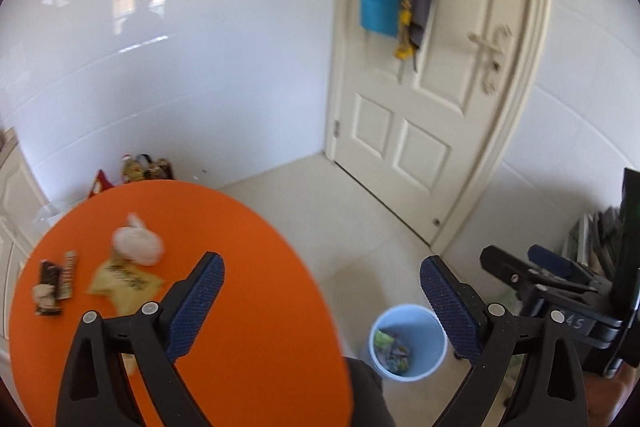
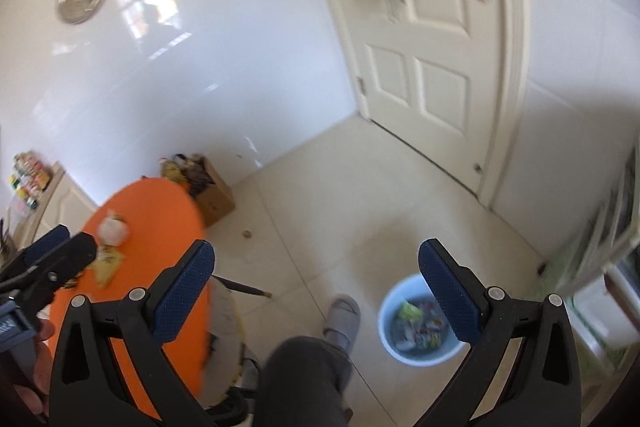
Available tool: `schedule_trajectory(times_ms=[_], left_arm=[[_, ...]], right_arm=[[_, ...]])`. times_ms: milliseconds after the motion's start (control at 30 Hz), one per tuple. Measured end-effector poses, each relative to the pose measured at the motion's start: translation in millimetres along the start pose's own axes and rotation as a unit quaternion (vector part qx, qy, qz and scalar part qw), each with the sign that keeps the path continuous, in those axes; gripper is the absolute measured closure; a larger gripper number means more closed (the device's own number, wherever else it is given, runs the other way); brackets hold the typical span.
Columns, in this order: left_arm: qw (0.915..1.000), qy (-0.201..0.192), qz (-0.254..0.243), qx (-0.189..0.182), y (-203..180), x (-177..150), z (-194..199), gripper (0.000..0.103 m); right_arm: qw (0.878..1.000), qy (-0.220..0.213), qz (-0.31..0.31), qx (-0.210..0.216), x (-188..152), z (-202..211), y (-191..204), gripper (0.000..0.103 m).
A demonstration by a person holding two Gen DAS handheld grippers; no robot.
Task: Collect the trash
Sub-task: 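Move both open tools back over the orange table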
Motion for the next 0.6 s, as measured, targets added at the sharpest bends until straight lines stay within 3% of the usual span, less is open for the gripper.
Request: schedule_trajectory(times_ms=[300, 433, 600], left_arm=[[0.9943, -0.067, 0.056, 0.061, 71, -32, 123, 0.001], [0.9869, -0.091, 0.092, 0.096, 106, -55, 172, 0.001], [0.9775, -0.109, 0.119, 0.135, 123, -83, 208, 0.001]], right_arm=[[0.994, -0.047, 0.075, 0.060, 17, 34, 118, 0.000], [0.988, -0.064, 0.107, 0.088, 15, 49, 167, 0.000], [0.979, -0.070, 0.143, 0.125, 6, 61, 226, 0.000]])
Point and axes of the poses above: each gripper's, at about its wrist camera, not at the fingertips, and z roughly against the way its jaws point, y to its left, x to its top, the point moved 10 cm from there along -z, roughly the way its jaws point, and after that the axes turned 4 degrees about -x, right-handed, at the moved point
